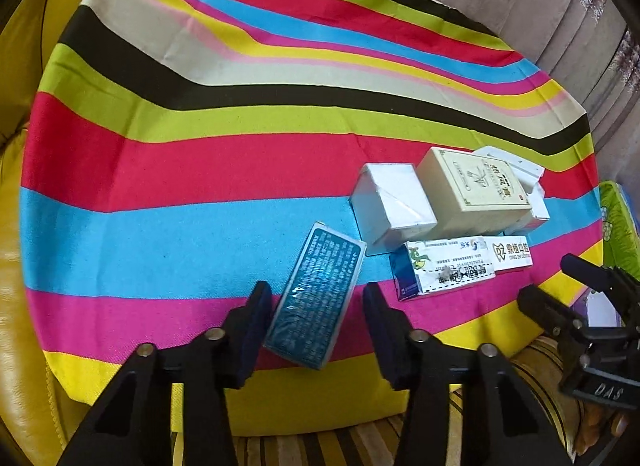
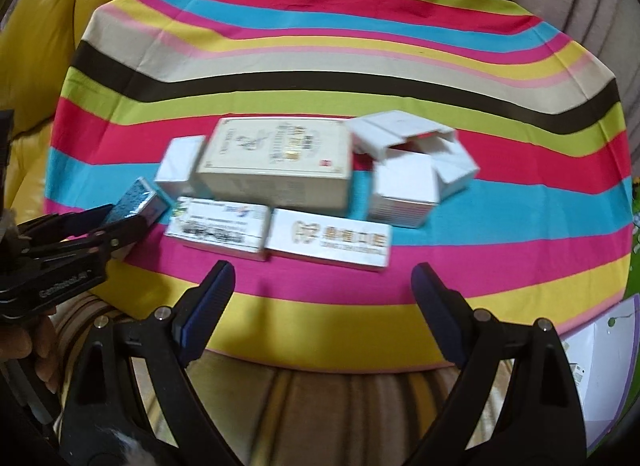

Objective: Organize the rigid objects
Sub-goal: 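Grasp the blue-and-white box with the left gripper while the right grasps the white-green tube box, then carry both boxes over the storage box and open both grippers to drop them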

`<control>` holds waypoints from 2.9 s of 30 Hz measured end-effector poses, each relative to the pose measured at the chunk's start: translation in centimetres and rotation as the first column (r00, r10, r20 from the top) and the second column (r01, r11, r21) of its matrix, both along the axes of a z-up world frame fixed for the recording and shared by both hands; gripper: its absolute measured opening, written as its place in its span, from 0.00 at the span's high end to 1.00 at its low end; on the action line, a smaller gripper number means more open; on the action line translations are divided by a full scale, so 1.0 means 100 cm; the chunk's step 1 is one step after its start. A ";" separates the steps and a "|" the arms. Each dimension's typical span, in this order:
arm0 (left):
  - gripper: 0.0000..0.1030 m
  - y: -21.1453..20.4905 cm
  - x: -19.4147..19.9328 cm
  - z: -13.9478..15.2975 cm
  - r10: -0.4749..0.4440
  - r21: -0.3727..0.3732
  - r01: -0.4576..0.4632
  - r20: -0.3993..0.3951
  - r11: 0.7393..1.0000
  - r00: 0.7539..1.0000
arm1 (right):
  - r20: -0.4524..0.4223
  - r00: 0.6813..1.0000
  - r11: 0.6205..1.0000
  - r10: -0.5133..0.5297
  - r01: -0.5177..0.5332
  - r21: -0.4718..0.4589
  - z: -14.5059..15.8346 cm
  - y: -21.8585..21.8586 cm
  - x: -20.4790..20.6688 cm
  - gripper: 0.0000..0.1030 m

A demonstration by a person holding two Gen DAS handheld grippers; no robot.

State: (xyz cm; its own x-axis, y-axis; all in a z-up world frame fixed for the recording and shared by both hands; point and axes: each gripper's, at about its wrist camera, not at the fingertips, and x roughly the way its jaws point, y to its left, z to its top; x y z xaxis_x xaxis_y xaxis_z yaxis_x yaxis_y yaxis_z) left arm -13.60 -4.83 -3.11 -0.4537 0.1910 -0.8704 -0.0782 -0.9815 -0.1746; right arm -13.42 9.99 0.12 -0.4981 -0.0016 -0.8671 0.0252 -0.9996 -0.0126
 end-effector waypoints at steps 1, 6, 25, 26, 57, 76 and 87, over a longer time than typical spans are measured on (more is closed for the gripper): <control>0.62 -0.001 -0.003 -0.001 -0.007 0.005 0.007 0.002 1.000 1.000 | 0.004 1.000 1.000 0.006 -0.006 0.002 -0.001 -0.005 -0.001 0.11; 0.63 -0.002 0.000 -0.002 -0.016 0.018 0.016 -0.012 1.000 1.000 | 0.029 1.000 1.000 0.004 -0.003 -0.011 -0.005 -0.019 -0.006 0.11; 0.63 -0.052 0.010 -0.002 0.199 0.168 -0.192 -0.025 0.967 0.980 | 0.023 1.000 1.000 -0.006 0.005 0.010 -0.013 -0.060 -0.020 0.08; 0.63 -0.052 0.010 -0.002 0.200 0.168 -0.193 -0.026 0.967 0.980 | 0.024 1.000 1.000 -0.007 0.007 0.011 -0.014 -0.061 -0.020 0.08; 0.63 -0.046 0.030 0.024 0.256 0.180 -0.225 -0.173 0.958 0.951 | -0.043 0.999 1.000 0.014 -0.013 0.026 -0.006 -0.067 -0.014 0.24; 0.63 0.098 0.049 0.080 -0.107 0.131 0.147 -0.272 0.980 0.956 | -0.129 0.972 0.981 -0.194 0.193 -0.021 0.037 0.050 0.041 0.24; 0.63 0.204 0.051 0.070 -0.305 0.154 0.335 -0.189 0.930 0.934 | -0.105 0.918 0.924 -0.382 0.383 -0.010 0.040 0.153 0.089 0.24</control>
